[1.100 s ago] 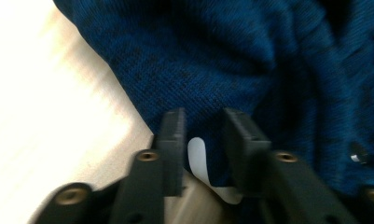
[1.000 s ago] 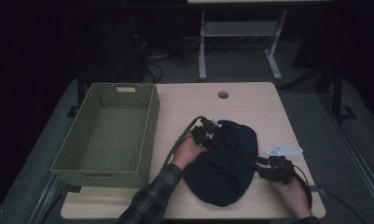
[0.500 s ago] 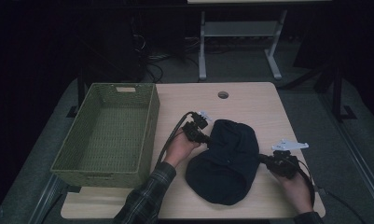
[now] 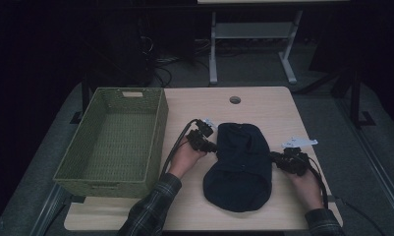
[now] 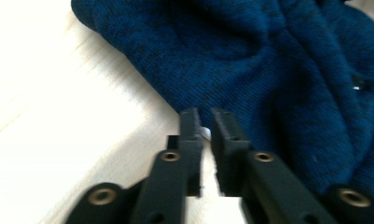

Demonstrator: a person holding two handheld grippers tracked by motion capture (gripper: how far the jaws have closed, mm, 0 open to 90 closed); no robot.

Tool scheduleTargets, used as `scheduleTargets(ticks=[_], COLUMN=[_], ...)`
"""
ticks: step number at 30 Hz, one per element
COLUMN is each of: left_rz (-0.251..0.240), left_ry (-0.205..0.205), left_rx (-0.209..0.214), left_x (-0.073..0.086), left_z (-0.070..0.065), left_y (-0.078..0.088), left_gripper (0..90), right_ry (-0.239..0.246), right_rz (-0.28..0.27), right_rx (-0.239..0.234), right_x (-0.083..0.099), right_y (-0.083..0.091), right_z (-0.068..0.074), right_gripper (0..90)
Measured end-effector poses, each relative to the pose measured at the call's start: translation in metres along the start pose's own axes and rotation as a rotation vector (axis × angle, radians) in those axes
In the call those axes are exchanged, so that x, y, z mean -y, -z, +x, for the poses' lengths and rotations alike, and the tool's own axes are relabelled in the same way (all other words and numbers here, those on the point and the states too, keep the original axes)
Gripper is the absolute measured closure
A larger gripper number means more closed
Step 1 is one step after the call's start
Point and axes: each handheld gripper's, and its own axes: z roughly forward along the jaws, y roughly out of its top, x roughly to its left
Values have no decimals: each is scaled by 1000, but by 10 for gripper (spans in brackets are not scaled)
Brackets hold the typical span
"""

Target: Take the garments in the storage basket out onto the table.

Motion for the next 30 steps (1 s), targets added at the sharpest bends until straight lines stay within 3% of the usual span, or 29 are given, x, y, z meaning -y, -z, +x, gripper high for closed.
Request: scheduleTargets(ticks=[3, 8, 9, 15, 19, 22, 26, 28, 30], left_rz=[5, 20, 31, 44, 59, 79, 81, 84, 84], left_ry=[-27, -48, -62, -67, -85, -106, -135, -136, -134], left_rx=[13, 32, 34, 45, 30, 12, -16, -11, -12], left_x=[1, 3, 4, 6, 4, 3, 2, 2, 2], left_z=[-8, -19, -23, -26, -30, -30, -34, -35, -35], left_y=[9, 13, 12, -3, -14, -21, -28, -29, -30], left_gripper=[736, 697, 697, 697, 670, 667, 754, 856, 896], right_ry=[-13, 0, -3, 15, 33, 18, 17, 17, 13], right_rz=[-18, -28, -29, 1, 20, 56, 63, 68, 71], right_rx=[-14, -41, -71, -125, -136, -141, -148, -151, -160], right_x=[-1, -2, 1, 13, 20, 23, 23, 24, 24], right_y=[9, 23, 28, 32, 30, 24, 21, 20, 20], right_z=[1, 9, 15, 35, 43, 45, 44, 43, 43], right_gripper=[645, 625, 625, 611, 601, 593, 598, 620, 655])
